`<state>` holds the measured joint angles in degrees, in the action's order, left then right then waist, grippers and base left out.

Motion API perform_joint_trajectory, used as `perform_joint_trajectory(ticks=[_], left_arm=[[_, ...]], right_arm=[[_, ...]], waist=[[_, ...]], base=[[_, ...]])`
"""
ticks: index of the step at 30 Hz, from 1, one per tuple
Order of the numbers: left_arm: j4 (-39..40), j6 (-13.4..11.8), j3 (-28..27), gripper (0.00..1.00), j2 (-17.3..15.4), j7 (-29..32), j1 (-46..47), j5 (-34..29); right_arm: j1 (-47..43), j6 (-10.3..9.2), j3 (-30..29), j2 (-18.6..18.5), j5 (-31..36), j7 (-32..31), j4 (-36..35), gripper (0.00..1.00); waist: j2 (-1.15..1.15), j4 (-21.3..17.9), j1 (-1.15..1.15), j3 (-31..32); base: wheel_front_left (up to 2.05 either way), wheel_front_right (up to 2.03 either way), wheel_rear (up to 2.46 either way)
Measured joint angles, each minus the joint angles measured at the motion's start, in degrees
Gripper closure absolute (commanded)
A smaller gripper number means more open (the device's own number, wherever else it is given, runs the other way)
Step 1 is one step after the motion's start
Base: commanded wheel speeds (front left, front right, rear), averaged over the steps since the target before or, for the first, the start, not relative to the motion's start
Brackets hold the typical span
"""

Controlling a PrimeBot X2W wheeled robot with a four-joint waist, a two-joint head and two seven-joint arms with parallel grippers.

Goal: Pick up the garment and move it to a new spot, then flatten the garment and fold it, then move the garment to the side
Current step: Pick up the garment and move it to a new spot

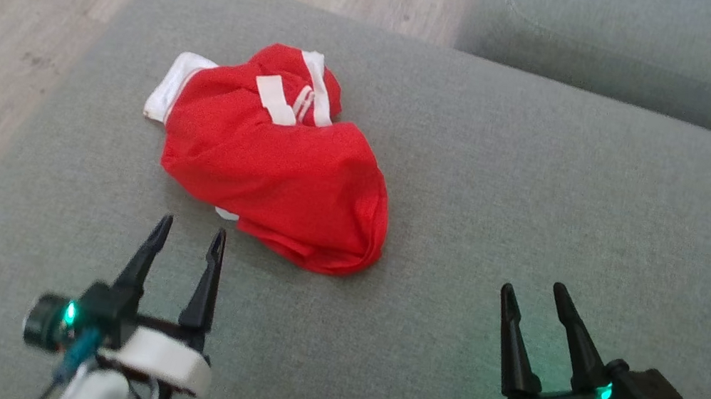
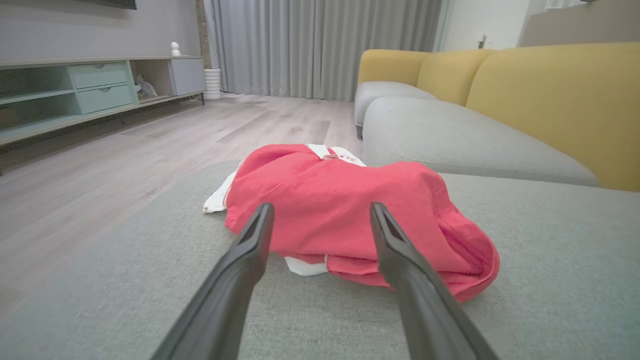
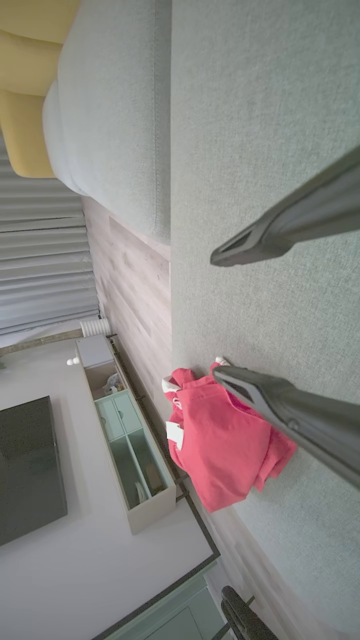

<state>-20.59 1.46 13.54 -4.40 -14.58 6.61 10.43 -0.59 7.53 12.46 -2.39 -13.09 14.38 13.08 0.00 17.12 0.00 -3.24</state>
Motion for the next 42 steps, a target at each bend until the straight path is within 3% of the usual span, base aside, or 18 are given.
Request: perform_joint_trajectory(ticks=[7, 11, 15, 23, 29, 30, 31, 32, 33, 39, 42], left_arm=[[-2.5, 5.2, 5.2, 0.00, -6.3, 10.7, 14.9, -2.0], [-3.5, 5.7, 9.7, 0.00, -8.4, 16.7, 22.0, -0.7], [-4.3, 6.1, 19.9, 0.00, -12.6, 23.0, 28.7, 5.3], [-5.8, 6.1, 34.7, 0.00, -20.8, 32.4, 38.4, 19.2], [-9.1, 6.1, 37.5, 0.00, -22.4, 37.4, 39.0, 24.8], [-9.3, 6.1, 37.6, 0.09, -22.5, 37.3, 39.1, 25.2], [-9.6, 6.1, 37.6, 0.58, -22.5, 36.7, 39.2, 25.6], [-10.0, 6.1, 37.4, 0.94, -22.4, 35.6, 39.3, 26.0], [-10.3, 6.1, 37.1, 1.00, -22.4, 34.6, 39.4, 26.4], [-9.8, 5.5, 35.5, 1.00, -22.2, 25.1, 39.3, 26.3], [-7.4, 3.5, 32.8, 1.00, -21.8, 17.2, 39.3, 26.1]], right_arm=[[2.7, 0.00, -0.8, -0.1, 0.6, 0.0, -0.1, 0.00], [4.5, 0.00, -0.7, -0.1, 0.7, 0.0, -0.1, 0.00], [6.7, 0.00, -0.2, -0.2, 1.1, 0.0, -0.2, 0.00], [9.5, 0.00, 0.5, -0.3, 0.5, 0.0, 0.0, 0.00], [9.5, 0.00, 0.4, -0.3, 0.0, 0.0, 0.0, 0.00], [9.5, 0.00, 0.4, -0.3, 0.0, 0.0, 0.0, 0.00], [9.5, 0.00, 0.3, -0.3, 0.0, 0.0, 0.0, 0.00], [9.5, 0.00, 0.2, -0.3, 0.0, 0.0, 0.0, 0.00], [9.5, 0.00, 0.2, -0.3, 0.0, 0.0, 0.0, 0.00], [9.4, 0.00, 0.0, -0.3, -0.5, 0.0, 0.6, 0.00], [9.2, 0.00, -0.3, -0.3, -0.9, 0.0, 0.6, 0.00]], waist=[[0.00, -1.8, 0.01, -4.1], [0.00, -2.8, 0.01, -6.3], [0.00, -4.7, 0.02, -8.9], [0.00, -10.0, 0.01, -12.6], [0.00, -12.2, 0.01, -13.2], [0.00, -12.4, 0.01, -13.1], [0.00, -12.5, 0.01, -13.0], [0.00, -12.6, 0.01, -12.8], [0.00, -12.6, 0.00, -12.6], [0.00, -12.6, 0.00, -10.4], [0.00, -12.4, 0.00, -9.0]], base=[[0.00, 0.00, 0.00], [0.00, 0.00, 0.00], [0.00, 0.00, 0.00], [0.00, 0.00, 0.00], [0.00, 0.00, 0.00], [0.00, 0.00, 0.00], [0.00, 0.00, 0.00], [0.00, 0.00, 0.00], [0.00, 0.00, 0.00], [0.00, 0.00, 0.00], [0.00, 0.00, 0.00]])
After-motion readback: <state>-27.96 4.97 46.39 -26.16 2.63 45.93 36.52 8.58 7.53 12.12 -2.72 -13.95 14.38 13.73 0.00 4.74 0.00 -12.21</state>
